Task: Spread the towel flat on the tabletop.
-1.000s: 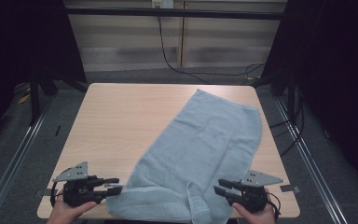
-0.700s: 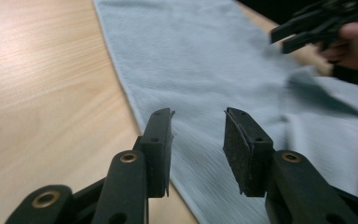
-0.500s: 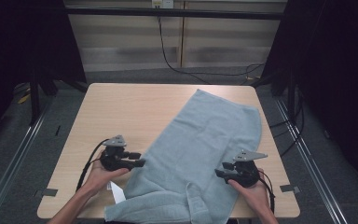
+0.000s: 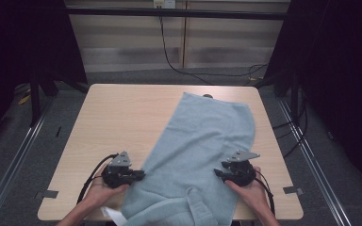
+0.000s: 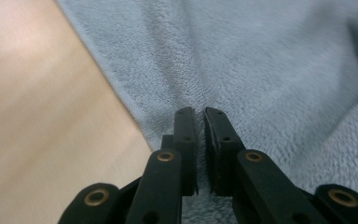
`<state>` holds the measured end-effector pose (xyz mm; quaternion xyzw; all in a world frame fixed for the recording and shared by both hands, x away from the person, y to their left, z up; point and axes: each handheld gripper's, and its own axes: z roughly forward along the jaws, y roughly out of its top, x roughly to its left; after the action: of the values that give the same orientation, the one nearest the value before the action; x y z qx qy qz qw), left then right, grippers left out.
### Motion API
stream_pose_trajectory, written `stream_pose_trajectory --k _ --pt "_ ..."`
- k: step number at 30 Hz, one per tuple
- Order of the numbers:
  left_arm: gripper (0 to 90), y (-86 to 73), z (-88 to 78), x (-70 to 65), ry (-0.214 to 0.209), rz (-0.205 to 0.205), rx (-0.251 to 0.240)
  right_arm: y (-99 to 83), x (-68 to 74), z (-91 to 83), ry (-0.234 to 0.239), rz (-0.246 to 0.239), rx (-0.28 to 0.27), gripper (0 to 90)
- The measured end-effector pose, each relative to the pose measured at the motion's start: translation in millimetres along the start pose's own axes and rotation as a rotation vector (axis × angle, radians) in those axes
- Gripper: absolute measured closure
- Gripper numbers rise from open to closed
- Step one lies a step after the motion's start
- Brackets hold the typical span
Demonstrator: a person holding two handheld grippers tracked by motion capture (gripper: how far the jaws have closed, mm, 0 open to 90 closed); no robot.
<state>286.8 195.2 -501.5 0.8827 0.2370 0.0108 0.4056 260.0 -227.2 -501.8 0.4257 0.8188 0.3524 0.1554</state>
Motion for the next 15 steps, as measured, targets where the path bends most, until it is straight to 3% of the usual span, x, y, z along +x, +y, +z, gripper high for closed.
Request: stream_pose_trajectory --k 2,5,9,14,15 --pt "83.6 -10.5 -9.1 -4.9 -0.036 -0.032 -0.004 4.2 1.8 5.2 0.012 -0.015 -0.005 56.6" --pt "78.7 -15.1 -17.0 -7.4 -0.051 -0.053 -0.015 12.3 8.5 13.4 0.030 -0.030 -0.002 60.8" --pt "65.4 1.4 -15.4 9.3 -0.026 -0.075 -0.078 21.6 11.4 23.8 0.066 -0.049 -0.010 71.4" --pt "54.1 28.0 4.8 36.8 0.038 -0.100 -0.097 26.0 10.1 29.4 0.097 -0.040 -0.014 79.4" --pt "53.2 31.8 10.2 41.4 0.059 -0.103 -0.083 26.0 9.3 29.7 0.101 -0.035 -0.015 80.0"
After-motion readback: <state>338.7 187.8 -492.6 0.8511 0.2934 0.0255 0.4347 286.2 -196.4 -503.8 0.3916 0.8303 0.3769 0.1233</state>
